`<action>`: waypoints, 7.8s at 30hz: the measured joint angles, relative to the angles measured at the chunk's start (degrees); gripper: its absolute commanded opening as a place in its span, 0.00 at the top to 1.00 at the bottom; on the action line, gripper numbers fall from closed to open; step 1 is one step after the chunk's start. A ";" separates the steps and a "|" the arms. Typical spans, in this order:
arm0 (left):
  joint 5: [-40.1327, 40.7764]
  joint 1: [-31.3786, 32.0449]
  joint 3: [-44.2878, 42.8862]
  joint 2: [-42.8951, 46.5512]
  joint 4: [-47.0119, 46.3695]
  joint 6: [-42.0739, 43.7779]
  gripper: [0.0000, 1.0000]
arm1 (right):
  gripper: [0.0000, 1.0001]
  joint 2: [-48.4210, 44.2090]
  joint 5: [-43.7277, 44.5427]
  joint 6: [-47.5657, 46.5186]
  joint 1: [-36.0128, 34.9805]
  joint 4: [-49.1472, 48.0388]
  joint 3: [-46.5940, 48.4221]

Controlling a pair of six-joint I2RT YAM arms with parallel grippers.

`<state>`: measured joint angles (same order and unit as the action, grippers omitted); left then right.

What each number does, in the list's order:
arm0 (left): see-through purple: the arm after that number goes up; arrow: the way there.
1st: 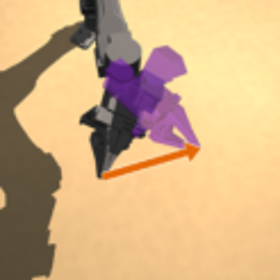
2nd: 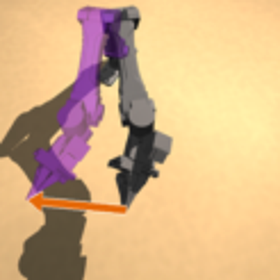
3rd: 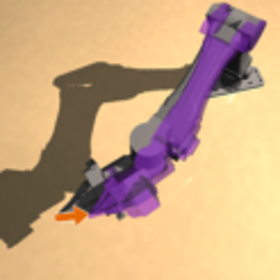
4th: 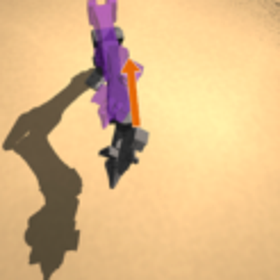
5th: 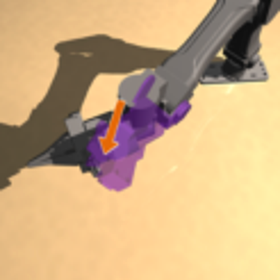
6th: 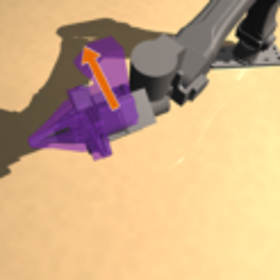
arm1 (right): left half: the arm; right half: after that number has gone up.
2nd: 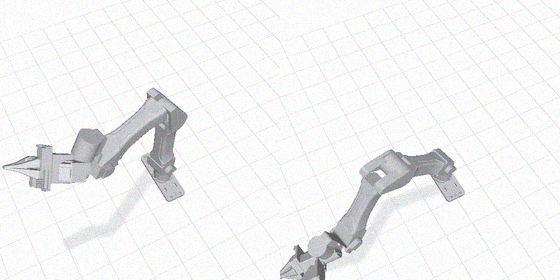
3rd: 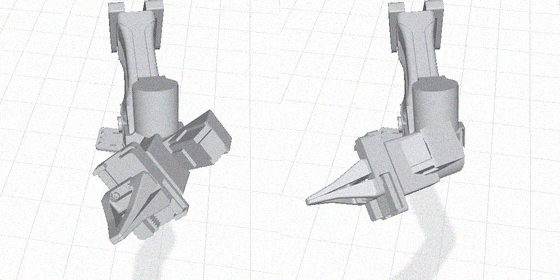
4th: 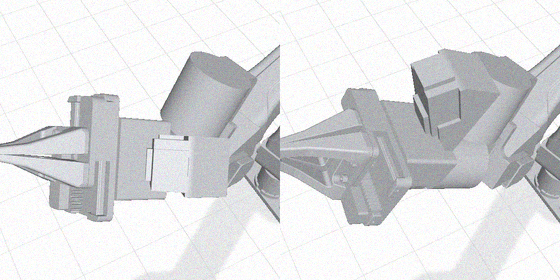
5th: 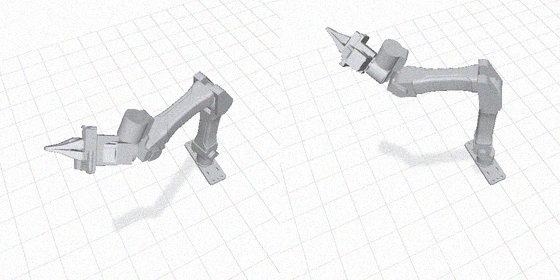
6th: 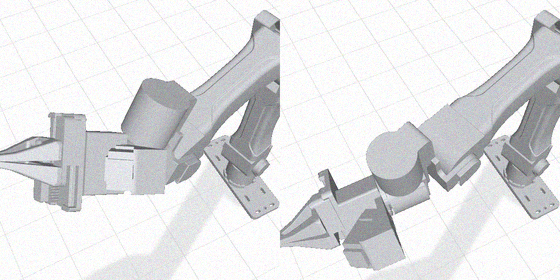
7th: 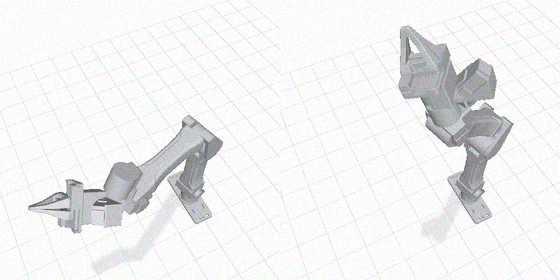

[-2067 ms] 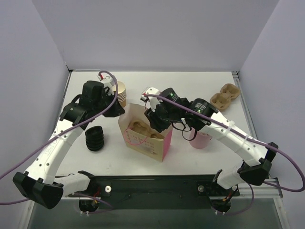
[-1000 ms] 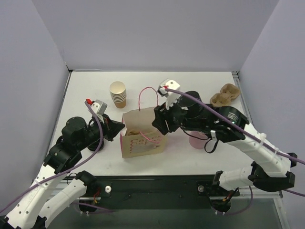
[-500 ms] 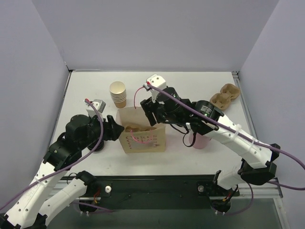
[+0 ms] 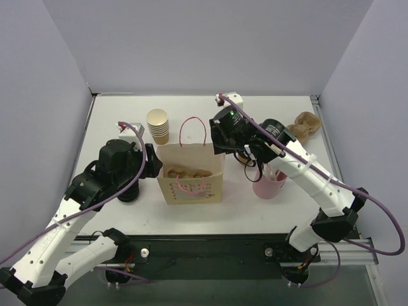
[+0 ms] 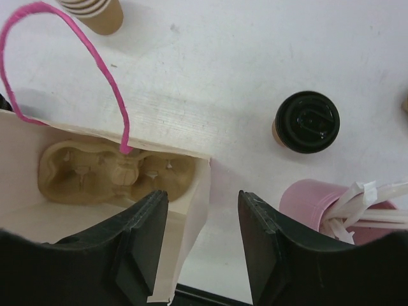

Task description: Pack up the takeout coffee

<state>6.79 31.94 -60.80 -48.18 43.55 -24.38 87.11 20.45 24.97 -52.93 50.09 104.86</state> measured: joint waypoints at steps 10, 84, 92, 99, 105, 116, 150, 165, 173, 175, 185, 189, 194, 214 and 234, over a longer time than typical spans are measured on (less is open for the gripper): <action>-3.37 0.00 -1.97 -4.22 -0.52 -0.31 1.00 | 0.98 1.31 -2.38 5.35 0.44 3.45 -4.04; -8.11 0.66 -12.79 -13.31 1.64 -0.55 1.00 | 0.41 -7.78 -3.32 2.43 2.91 2.16 -3.87; -12.17 0.66 -2.45 -2.89 -9.03 5.40 1.00 | 0.32 -15.39 0.13 1.86 3.08 1.88 -3.43; -13.00 0.66 -0.79 -0.20 -10.40 6.60 1.00 | 0.33 -17.97 0.59 0.24 3.15 0.85 -3.45; -13.00 0.66 1.44 2.29 -10.36 6.58 1.00 | 0.33 -15.32 0.02 -1.62 4.98 -0.42 -3.52; -14.12 0.66 4.85 7.26 -10.29 5.88 1.00 | 0.23 1.75 -10.88 -11.13 25.31 -4.61 -1.64; -18.23 0.66 5.70 9.57 -6.93 5.79 1.00 | 0.23 24.94 -27.21 -33.62 33.68 -2.54 -1.16; -18.23 0.66 5.68 8.09 -7.26 6.19 1.00 | 0.24 27.15 -27.58 -33.44 33.68 -2.40 -2.34; -18.21 0.66 5.68 8.37 -7.17 6.19 1.00 | 0.26 27.15 -28.33 -32.94 33.68 -2.64 -2.67; -18.21 0.66 5.68 8.35 -7.17 6.19 1.00 | 0.25 27.15 -28.52 -32.72 33.68 -2.67 -2.67; -18.18 0.66 5.68 8.24 -7.17 6.21 1.00 | 0.24 27.15 -28.63 -32.13 34.29 -1.86 -0.61; -18.21 0.66 5.68 8.11 -7.23 6.21 1.00 | 0.24 27.15 -28.63 -32.11 34.60 -1.75 -0.48; -18.21 0.66 5.68 7.93 -7.34 6.21 1.00 | 0.24 27.12 -28.63 -32.15 34.62 -1.66 -1.16; -18.21 0.66 5.68 7.69 -7.41 6.62 1.00 | 0.24 27.10 -28.87 -32.09 34.62 -1.64 -2.47; -18.21 0.66 5.66 7.45 -7.78 6.64 1.00 | 0.24 25.62 -29.11 -32.11 34.62 -1.49 -2.29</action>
<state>-11.42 32.60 -55.13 -40.73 35.77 -17.74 112.73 -8.67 -7.14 -18.31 48.60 102.56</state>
